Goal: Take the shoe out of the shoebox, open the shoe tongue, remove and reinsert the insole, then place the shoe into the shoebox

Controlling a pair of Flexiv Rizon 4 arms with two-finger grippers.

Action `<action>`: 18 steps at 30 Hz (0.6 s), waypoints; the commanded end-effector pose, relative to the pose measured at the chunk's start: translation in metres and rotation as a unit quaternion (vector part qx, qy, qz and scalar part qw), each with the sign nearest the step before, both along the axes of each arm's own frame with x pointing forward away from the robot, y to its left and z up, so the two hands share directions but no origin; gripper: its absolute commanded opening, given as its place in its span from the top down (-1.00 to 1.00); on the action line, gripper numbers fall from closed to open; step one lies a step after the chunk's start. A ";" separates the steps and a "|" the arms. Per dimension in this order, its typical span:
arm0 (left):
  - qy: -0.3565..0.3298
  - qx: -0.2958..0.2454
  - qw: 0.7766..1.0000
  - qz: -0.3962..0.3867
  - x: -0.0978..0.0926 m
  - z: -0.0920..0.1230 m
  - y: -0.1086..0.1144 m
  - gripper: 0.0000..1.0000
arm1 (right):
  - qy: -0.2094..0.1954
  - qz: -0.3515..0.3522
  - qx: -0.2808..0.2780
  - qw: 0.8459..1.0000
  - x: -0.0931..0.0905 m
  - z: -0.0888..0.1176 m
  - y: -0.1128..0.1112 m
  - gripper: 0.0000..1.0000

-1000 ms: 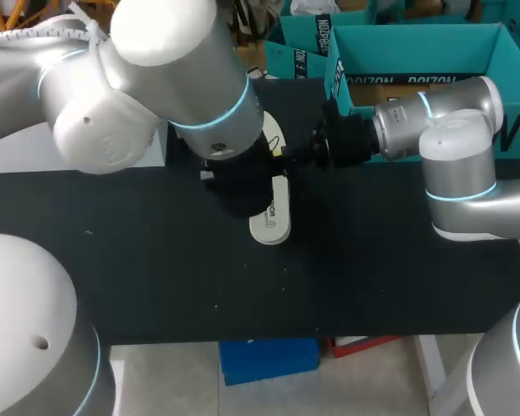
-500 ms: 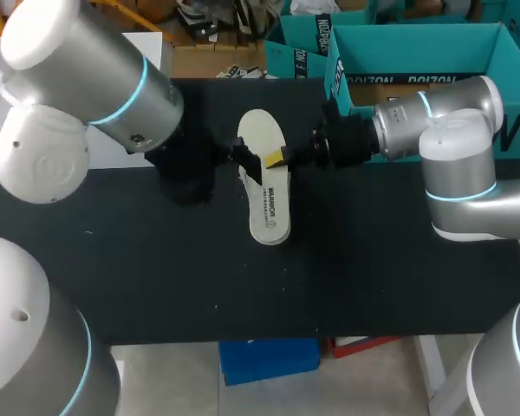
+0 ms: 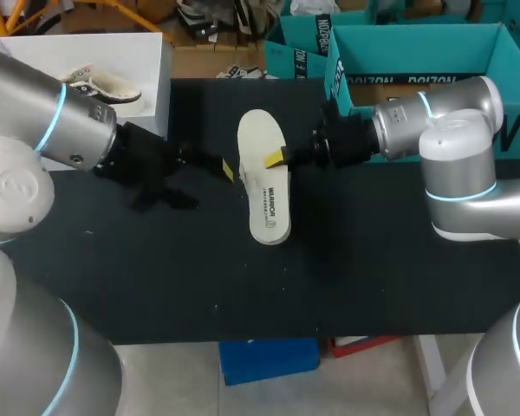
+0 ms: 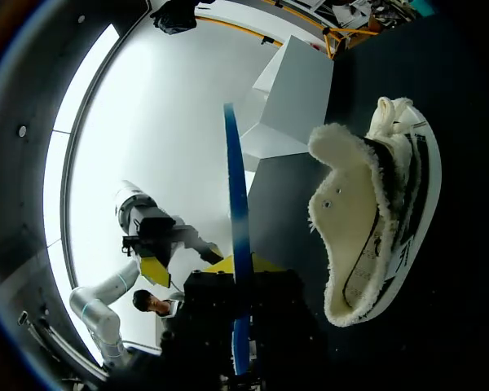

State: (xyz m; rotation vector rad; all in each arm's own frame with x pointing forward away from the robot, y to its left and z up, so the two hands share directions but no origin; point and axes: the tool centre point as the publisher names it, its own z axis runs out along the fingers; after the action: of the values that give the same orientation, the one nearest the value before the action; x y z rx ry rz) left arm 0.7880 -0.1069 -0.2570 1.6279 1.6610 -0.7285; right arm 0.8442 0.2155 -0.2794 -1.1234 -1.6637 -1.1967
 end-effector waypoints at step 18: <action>-0.010 -0.383 0.923 -0.029 0.006 -0.013 -0.005 -1.00 | 0.000 -0.001 -0.001 1.000 0.000 -0.001 0.002 1.00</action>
State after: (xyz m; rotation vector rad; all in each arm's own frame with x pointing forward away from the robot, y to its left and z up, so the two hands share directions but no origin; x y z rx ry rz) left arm 0.7988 -0.1065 -0.2638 1.1944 1.1677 -1.1823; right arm 0.8442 0.2155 -0.2794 -1.1234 -1.6637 -1.1967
